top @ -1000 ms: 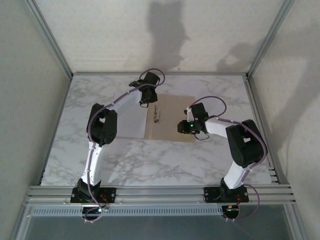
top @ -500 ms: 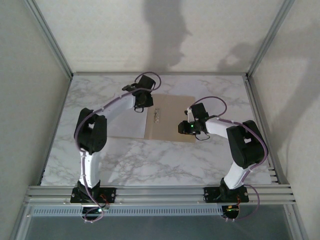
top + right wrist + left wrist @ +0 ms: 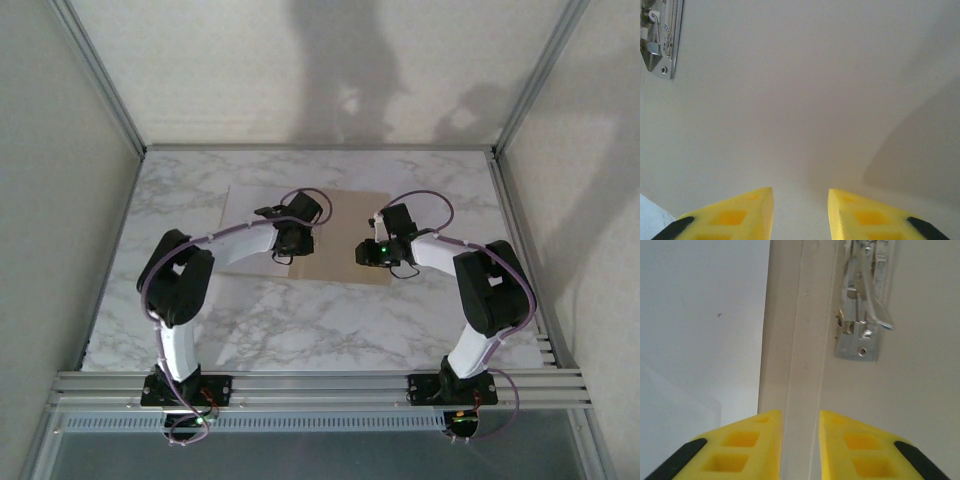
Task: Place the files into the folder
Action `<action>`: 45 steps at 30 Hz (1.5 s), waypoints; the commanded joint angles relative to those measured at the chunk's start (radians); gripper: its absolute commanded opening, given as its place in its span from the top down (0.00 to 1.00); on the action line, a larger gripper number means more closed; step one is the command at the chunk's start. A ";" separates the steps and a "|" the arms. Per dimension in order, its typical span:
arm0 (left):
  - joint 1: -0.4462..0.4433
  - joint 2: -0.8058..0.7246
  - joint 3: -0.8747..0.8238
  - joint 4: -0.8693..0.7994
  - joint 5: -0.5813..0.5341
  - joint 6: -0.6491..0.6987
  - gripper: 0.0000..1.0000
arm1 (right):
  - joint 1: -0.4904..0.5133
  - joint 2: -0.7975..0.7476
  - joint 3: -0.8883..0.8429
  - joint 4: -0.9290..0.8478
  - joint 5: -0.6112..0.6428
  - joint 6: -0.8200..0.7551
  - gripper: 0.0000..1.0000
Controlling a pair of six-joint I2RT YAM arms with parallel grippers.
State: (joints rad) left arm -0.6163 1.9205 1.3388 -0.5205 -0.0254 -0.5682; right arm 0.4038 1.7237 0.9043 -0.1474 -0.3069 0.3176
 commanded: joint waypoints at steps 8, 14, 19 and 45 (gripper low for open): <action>0.077 0.233 0.341 -0.080 -0.072 0.113 0.81 | 0.002 -0.010 0.012 -0.027 0.008 -0.005 0.65; 0.118 0.378 0.557 -0.128 -0.018 0.139 0.82 | 0.002 -0.009 0.025 -0.040 -0.001 0.006 0.65; 0.127 0.465 0.695 -0.171 0.003 0.146 0.82 | 0.004 -0.022 0.034 -0.055 0.005 -0.001 0.65; 0.272 0.032 0.038 0.036 -0.017 0.055 0.70 | 0.023 -0.006 0.035 -0.077 -0.003 -0.008 0.65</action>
State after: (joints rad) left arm -0.3588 2.0224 1.4548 -0.5373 -0.0219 -0.4828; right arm 0.4099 1.7237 0.9203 -0.1947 -0.3073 0.3176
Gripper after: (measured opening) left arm 0.306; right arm 0.347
